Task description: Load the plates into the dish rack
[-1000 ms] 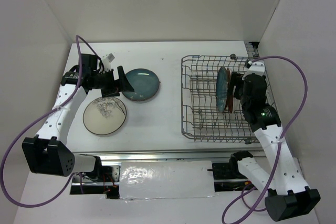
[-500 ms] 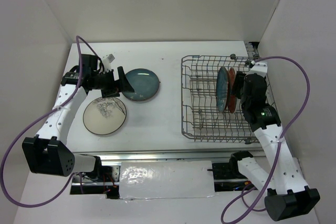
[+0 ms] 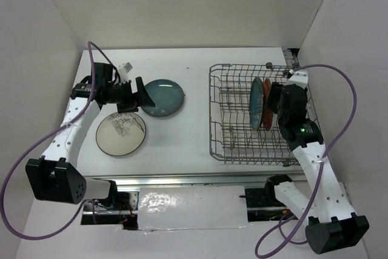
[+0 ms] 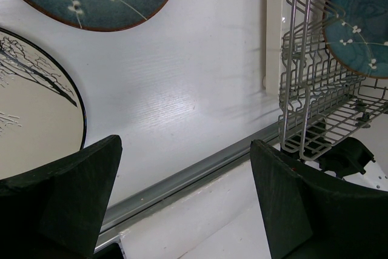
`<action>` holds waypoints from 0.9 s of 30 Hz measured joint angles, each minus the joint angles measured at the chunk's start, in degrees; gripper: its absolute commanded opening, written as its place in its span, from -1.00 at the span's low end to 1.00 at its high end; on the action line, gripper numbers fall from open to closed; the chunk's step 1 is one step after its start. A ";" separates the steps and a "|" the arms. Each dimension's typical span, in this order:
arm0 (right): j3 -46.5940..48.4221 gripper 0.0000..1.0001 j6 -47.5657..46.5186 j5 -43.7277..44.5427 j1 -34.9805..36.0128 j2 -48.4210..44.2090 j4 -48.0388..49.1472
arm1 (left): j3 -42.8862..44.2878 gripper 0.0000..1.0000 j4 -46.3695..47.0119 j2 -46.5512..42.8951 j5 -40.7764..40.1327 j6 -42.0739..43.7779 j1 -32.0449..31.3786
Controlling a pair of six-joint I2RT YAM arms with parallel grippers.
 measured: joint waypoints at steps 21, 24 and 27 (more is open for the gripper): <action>0.92 -1.00 -2.43 -2.58 0.33 1.51 0.92 | -0.31 0.99 0.09 0.00 0.02 0.00 0.00; 0.98 -1.00 -2.69 -2.34 0.39 1.57 0.96 | -0.31 0.99 0.09 0.00 0.02 0.02 0.00; 1.03 -1.00 -2.84 -2.14 0.46 1.57 0.94 | -0.31 0.99 0.07 0.00 0.02 0.04 0.00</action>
